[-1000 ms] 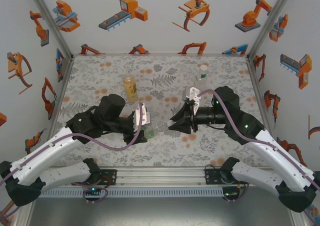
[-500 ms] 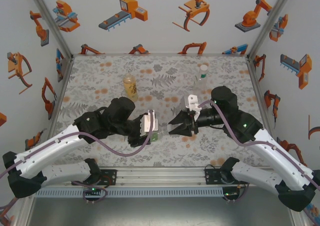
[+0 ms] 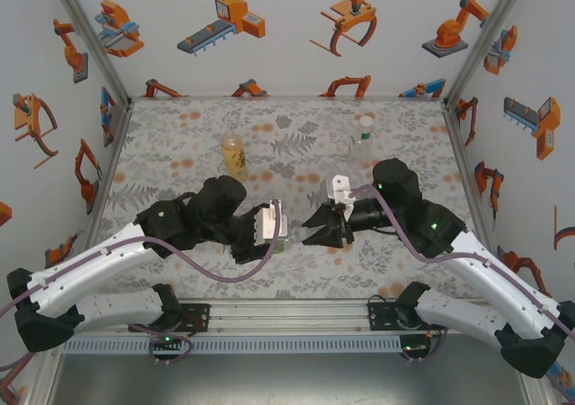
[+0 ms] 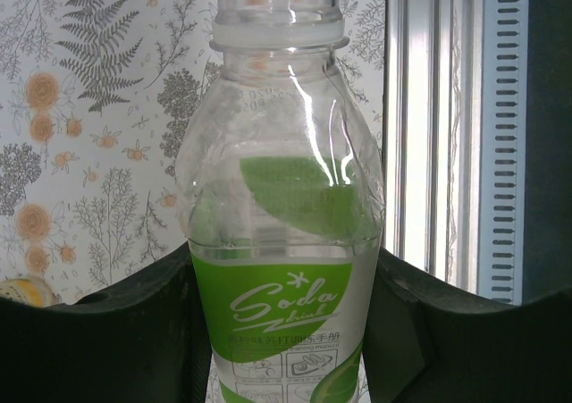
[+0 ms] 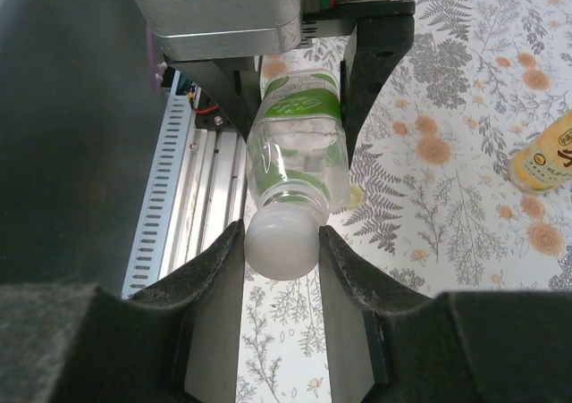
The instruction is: Screw on the bottle caps
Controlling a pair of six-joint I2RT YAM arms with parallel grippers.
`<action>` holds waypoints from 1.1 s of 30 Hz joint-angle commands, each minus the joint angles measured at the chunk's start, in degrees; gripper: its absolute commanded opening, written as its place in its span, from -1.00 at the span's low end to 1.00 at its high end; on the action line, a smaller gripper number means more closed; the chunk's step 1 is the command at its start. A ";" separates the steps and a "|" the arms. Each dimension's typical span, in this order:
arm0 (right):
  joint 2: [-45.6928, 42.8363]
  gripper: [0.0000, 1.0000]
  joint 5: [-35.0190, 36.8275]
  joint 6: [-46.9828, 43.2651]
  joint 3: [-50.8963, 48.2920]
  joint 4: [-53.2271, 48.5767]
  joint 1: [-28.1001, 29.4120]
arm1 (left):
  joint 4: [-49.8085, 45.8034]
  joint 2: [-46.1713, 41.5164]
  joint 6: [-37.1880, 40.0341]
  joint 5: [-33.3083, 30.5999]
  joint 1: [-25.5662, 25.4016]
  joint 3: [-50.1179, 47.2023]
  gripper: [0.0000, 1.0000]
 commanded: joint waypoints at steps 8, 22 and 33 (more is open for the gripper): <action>-1.09 -1.00 -1.42 -0.82 -1.89 3.74 1.50 | 3.27 -1.30 -0.67 0.11 -0.45 1.21 -1.00; -1.52 -1.00 -2.04 -0.31 -2.36 4.87 2.41 | 4.18 -0.96 -1.56 0.39 -0.47 1.40 -1.00; -2.05 -1.00 -1.99 -0.54 -2.21 3.54 2.66 | 6.43 -3.40 -2.28 -0.59 -0.40 -0.10 -1.00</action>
